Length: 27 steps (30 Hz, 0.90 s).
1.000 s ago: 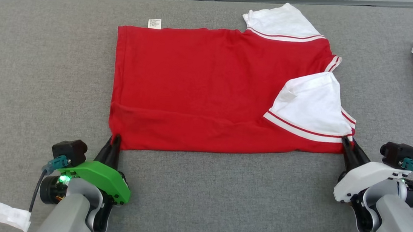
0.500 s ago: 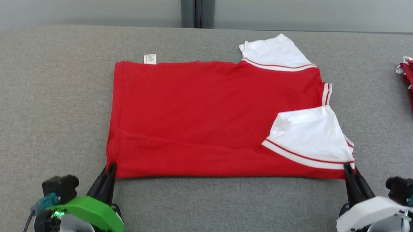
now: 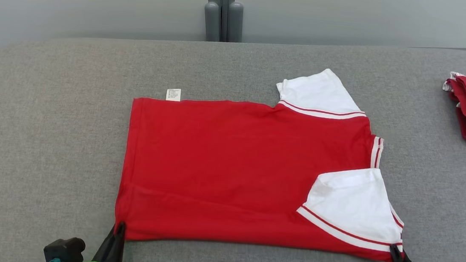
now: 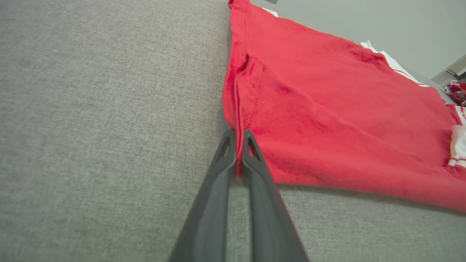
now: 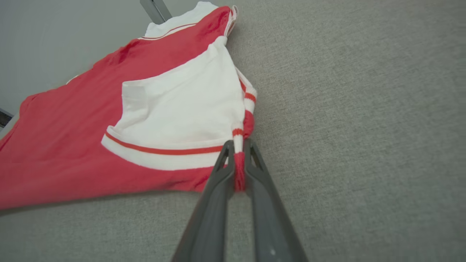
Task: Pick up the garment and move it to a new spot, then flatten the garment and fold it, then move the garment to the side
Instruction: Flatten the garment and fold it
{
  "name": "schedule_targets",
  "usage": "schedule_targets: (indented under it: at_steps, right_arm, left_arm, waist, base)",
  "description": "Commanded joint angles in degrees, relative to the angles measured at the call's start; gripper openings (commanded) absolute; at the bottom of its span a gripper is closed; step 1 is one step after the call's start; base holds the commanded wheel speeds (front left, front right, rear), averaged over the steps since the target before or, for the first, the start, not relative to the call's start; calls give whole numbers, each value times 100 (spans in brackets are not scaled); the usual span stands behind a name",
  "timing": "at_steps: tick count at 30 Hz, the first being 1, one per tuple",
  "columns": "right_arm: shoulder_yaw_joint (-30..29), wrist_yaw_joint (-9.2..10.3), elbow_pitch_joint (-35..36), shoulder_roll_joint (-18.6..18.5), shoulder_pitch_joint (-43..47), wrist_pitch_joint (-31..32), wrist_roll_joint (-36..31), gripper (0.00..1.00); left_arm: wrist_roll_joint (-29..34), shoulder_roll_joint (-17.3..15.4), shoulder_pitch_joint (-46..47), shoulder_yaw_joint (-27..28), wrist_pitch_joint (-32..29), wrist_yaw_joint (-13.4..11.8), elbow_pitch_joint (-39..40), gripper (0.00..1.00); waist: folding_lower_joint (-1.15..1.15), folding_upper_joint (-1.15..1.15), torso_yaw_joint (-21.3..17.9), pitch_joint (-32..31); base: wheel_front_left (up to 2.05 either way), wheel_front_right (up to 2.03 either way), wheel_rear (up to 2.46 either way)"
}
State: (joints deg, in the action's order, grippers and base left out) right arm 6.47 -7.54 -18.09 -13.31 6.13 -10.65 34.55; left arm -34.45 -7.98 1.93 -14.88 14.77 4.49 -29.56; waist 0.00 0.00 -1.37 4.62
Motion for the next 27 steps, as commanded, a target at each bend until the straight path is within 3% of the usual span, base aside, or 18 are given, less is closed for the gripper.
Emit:
schedule_targets:
  at_steps: [1, 2, 3, 4, 5, 14, 27]
  right_arm:
    - [-99, 12, 75, 51, 98, 52, -80, 0]
    - [-150, 12, 104, 76, 115, 64, -137, 0]
    - [-203, 12, 126, 103, 135, 67, -219, 44]
    - [-245, 12, 133, 132, 149, 67, -268, 92]
    - [-310, 12, 147, 183, 153, 52, -309, 100]
    - [-571, 11, 533, 258, -102, -186, -703, 100]
    - [-317, 11, 1163, 324, -500, -423, -1633, 100]
  left_arm:
    - [68, -41, -53, -25, 1, -23, 25, 0]
    - [73, -37, -55, -41, -10, -29, 22, 0]
    - [101, -39, -42, -56, -10, -45, 24, 22]
    - [137, -49, -25, -64, -5, -62, 34, 62]
    - [168, -58, 0, -73, 4, -95, 42, 100]
    - [473, -135, 80, 68, 48, -302, 251, 100]
    - [1260, -197, 268, 770, 40, -486, 1353, 100]
  waist:
    - [0, 0, 5, -4]
    - [0, 0, 5, -9]
    - [0, 0, 4, -20]
    - [0, 0, 5, -31]
    - [0, 0, 8, -49]
    - [0, 0, -39, -289]
    - [0, 0, -107, -477]
  base:
    - [0, 0, 0]
    - [0, 0, 0]
    - [0, 0, 0]
    - [0, 0, 0]
    - [0, 0, 0]
    - [0, 0, 0]
    - [0, 0, 0]
